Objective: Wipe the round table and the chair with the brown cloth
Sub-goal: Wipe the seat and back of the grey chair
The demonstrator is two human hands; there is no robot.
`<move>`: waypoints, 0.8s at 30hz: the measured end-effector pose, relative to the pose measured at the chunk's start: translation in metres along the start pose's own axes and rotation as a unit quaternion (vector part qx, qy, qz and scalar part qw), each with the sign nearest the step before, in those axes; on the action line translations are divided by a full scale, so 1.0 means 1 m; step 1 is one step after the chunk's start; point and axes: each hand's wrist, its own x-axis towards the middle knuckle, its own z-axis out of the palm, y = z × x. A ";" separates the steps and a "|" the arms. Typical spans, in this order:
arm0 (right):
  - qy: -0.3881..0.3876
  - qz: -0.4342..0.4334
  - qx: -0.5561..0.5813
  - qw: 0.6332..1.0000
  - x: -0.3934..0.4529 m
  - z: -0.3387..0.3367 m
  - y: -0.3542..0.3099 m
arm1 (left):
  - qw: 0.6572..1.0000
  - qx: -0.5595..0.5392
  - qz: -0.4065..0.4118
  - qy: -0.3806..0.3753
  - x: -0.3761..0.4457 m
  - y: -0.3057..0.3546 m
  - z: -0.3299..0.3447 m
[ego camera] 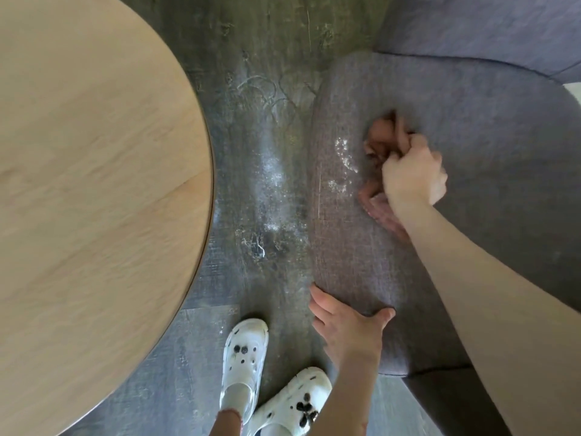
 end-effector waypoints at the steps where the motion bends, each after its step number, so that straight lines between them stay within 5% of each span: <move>1: -0.008 -0.039 -0.012 0.999 -0.013 0.006 -0.016 | 1.000 0.001 0.003 0.005 0.001 -0.001 0.001; 5: -0.187 -0.216 0.033 0.958 -0.094 0.042 -0.079 | 1.000 0.009 0.023 0.008 0.004 0.006 0.008; 7: -0.261 -0.236 0.105 0.930 -0.137 0.050 -0.087 | 1.000 0.006 0.023 -0.015 0.008 0.011 0.009; 12: -0.050 -0.159 0.190 0.967 -0.094 0.008 -0.036 | 1.000 0.025 0.008 0.003 0.003 0.001 0.002; 16: 0.117 -0.084 0.111 0.983 -0.029 -0.037 0.032 | 1.000 -0.002 -0.016 0.001 -0.002 0.006 -0.004; 20: 0.032 0.055 -0.005 0.998 -0.023 -0.029 0.080 | 1.000 0.003 -0.006 -0.002 -0.002 0.003 -0.004; 24: -0.015 -0.010 -0.021 1.000 -0.053 -0.005 0.057 | 1.000 0.003 0.001 0.004 0.001 0.001 0.000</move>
